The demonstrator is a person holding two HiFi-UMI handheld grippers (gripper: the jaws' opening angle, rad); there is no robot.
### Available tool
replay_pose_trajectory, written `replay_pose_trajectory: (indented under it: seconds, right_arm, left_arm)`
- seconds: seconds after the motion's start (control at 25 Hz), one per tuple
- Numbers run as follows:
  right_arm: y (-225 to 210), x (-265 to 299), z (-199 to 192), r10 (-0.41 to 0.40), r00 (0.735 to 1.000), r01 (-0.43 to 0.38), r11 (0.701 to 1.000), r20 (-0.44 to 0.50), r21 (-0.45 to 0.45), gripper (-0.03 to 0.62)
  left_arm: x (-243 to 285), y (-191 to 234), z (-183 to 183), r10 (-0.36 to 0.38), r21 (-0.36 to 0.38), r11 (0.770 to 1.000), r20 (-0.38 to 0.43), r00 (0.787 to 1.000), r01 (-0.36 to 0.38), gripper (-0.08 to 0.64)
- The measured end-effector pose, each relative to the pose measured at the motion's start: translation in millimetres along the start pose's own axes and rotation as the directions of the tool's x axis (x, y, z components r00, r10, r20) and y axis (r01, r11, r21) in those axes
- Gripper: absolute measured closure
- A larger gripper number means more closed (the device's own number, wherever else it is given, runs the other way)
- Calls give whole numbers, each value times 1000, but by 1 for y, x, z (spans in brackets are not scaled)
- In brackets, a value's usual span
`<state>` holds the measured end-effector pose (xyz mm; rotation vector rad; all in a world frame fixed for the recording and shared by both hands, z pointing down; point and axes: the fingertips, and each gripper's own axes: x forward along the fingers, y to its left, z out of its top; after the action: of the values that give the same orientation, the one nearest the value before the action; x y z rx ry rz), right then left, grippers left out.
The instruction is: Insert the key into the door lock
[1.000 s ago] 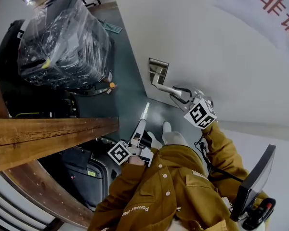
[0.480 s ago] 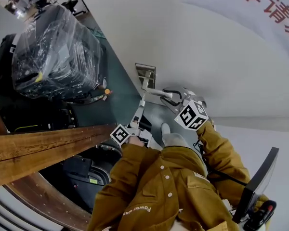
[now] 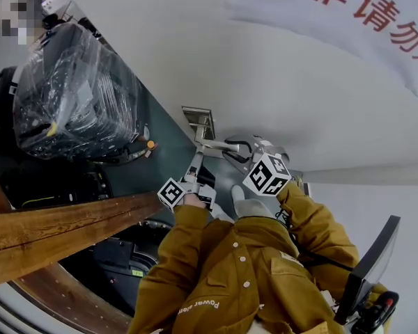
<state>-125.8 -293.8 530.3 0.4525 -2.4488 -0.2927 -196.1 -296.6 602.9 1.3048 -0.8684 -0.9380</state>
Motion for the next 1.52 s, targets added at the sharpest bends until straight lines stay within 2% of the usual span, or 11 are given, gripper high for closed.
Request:
replay_pose_trajectory:
  seconds: [0.16, 0.32, 0.68, 0.84, 1.2, 1.4, 1.52]
  right_arm:
    - [-2, -1, -1, -5, 1000, 5, 1000, 3, 2, 472]
    - [-3, 0, -2, -5, 1000, 5, 1000, 9, 8, 474]
    - [-4, 0, -1, 0, 1000, -1, 1000, 10, 19, 477]
    - [-5, 0, -1, 9, 1000, -9, 1000, 8, 20, 477]
    - [-2, 1, 2, 30, 999, -30, 999, 13, 18, 477]
    - [-5, 0, -1, 22, 999, -24, 998, 40, 58, 465]
    - [-9, -2, 1, 1, 999, -4, 998, 38, 64, 419]
  left_arm:
    - [3, 5, 5, 26, 7, 1000, 9, 1000, -26, 535]
    - [5, 4, 7, 20, 7, 1000, 17, 1000, -20, 535]
    - [10, 8, 8, 17, -35, 999, 40, 999, -16, 535]
    - [23, 13, 6, 12, -51, 999, 19, 1000, -11, 535]
    - [34, 11, 10, 11, -13, 1000, 14, 1000, -11, 532]
    - [24, 18, 5, 49, 34, 998, -1, 999, -49, 502]
    - [11, 10, 0, 38, 19, 999, 8, 999, -38, 499]
